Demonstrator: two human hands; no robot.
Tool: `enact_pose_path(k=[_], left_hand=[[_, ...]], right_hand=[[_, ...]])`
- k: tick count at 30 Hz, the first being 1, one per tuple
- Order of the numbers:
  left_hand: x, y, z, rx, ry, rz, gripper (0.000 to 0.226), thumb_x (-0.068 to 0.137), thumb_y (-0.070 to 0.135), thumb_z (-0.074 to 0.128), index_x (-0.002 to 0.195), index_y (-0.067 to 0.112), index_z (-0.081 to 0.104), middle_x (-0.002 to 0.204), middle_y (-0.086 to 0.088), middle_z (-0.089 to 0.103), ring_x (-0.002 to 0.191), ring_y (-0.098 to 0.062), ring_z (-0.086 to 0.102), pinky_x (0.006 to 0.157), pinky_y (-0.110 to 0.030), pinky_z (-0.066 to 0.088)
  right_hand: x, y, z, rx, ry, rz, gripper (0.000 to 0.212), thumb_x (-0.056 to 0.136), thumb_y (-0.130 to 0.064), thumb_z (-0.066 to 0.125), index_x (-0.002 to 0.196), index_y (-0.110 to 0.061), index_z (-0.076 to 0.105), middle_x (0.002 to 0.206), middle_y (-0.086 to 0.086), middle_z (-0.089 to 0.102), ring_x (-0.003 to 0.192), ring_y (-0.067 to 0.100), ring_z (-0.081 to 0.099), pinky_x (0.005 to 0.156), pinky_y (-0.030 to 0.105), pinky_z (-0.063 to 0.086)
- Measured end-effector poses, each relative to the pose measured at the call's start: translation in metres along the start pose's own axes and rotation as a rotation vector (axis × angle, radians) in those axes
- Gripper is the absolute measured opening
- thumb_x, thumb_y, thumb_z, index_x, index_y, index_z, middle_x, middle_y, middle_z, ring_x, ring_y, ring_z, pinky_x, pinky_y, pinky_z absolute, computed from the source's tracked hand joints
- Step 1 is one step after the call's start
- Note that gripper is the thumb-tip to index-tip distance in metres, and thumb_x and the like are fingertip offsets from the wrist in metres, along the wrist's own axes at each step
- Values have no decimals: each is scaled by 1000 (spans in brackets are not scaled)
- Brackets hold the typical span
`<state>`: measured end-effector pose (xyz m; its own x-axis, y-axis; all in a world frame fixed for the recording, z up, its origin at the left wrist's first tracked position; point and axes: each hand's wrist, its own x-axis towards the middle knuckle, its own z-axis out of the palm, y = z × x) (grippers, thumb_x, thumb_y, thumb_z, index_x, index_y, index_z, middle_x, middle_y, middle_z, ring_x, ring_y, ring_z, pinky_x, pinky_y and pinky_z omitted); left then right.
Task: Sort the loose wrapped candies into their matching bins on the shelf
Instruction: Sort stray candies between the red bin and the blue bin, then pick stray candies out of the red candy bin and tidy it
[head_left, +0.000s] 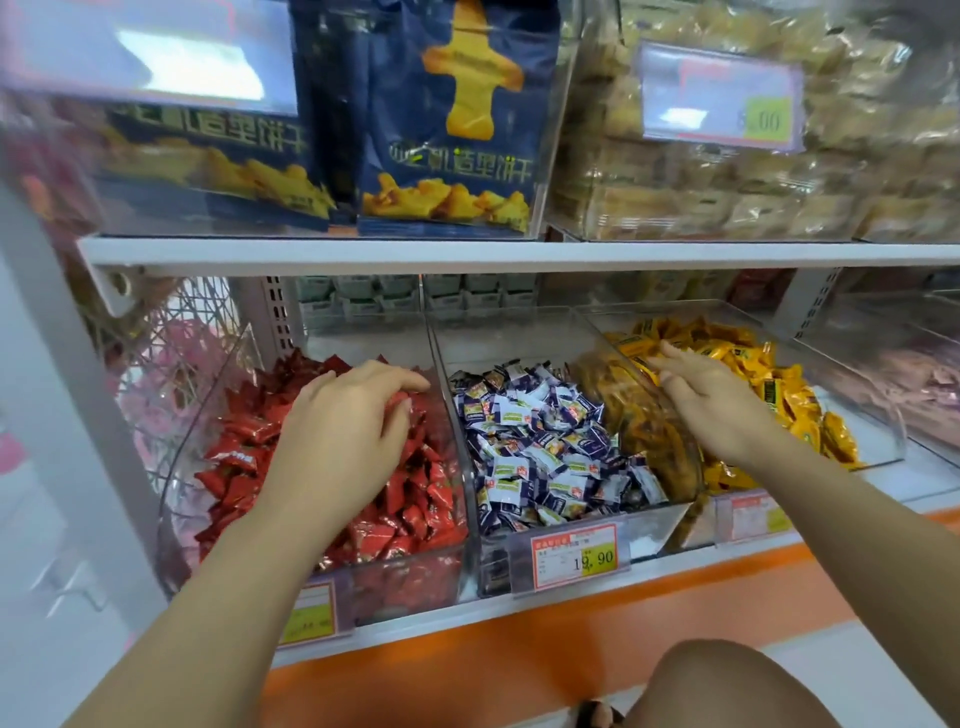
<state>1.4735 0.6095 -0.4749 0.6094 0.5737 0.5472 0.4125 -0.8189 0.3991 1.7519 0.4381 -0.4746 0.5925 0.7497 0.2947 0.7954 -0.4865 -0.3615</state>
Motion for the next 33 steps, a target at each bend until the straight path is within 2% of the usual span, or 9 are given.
enact_pose_path(k=[3,7,12,15,19,23,28,31,33], left_hand=[[-8,-14,-12,48,8,-2,24,88,12,60,105,26,68,106,8,67,98,-18,62,97,-48,44],[-21,-39,-27,64,24,-18,23,88,12,57,104,24,69,105,7,67,98,-20,63,94,-47,47],[-37,-65,-37,-8,47,-34,30,84,-2,58,104,18,69,107,3,63,104,-18,58,96,-22,38],[-47,-67,-41,-88,65,-36,30,86,2,55,108,17,68,113,7,57,109,-12,53,97,-5,27],[-56,-66,-45,-152,89,-48,36,88,2,51,117,18,64,119,7,54,114,-5,46,100,-4,24],[-56,-65,-50,-211,111,-66,46,86,-8,51,122,19,59,119,11,51,109,12,42,96,2,20],[-50,-65,-52,-248,126,-102,47,89,-6,48,125,22,57,124,9,51,108,15,39,94,5,18],[-50,-65,-52,-264,123,-89,47,89,-7,48,124,23,57,124,12,51,108,22,37,94,5,17],[-52,-67,-52,-273,123,-71,46,89,-6,48,123,24,57,123,14,50,109,26,35,95,5,18]], right_hand=[[-1,-48,4,7,83,-142,35,99,-22,41,131,-17,55,140,4,49,133,22,38,110,33,25],[-2,-116,19,112,-50,-335,31,97,-24,46,126,-22,59,129,-5,57,122,14,47,98,22,33],[-10,-191,35,279,-314,-492,26,94,-25,54,119,-30,63,117,-15,62,98,-4,56,80,5,42],[-15,-222,47,324,-676,-565,36,93,-17,58,128,-23,57,118,-12,60,88,-13,58,78,6,45],[-3,-242,80,100,-806,-670,52,89,-23,63,138,-24,45,129,3,58,108,18,60,97,36,46],[25,-246,89,-34,-798,-562,62,91,-24,61,145,-27,32,136,-2,51,113,17,55,100,25,41],[53,-243,89,189,-797,-255,60,94,-6,53,146,-26,30,147,7,34,77,15,65,74,29,58],[63,-241,84,133,-727,-276,57,96,-5,48,146,-26,30,145,6,35,67,9,58,50,15,51],[68,-237,80,126,-701,-315,52,97,-6,45,144,-25,34,142,5,42,80,13,63,55,14,53]])
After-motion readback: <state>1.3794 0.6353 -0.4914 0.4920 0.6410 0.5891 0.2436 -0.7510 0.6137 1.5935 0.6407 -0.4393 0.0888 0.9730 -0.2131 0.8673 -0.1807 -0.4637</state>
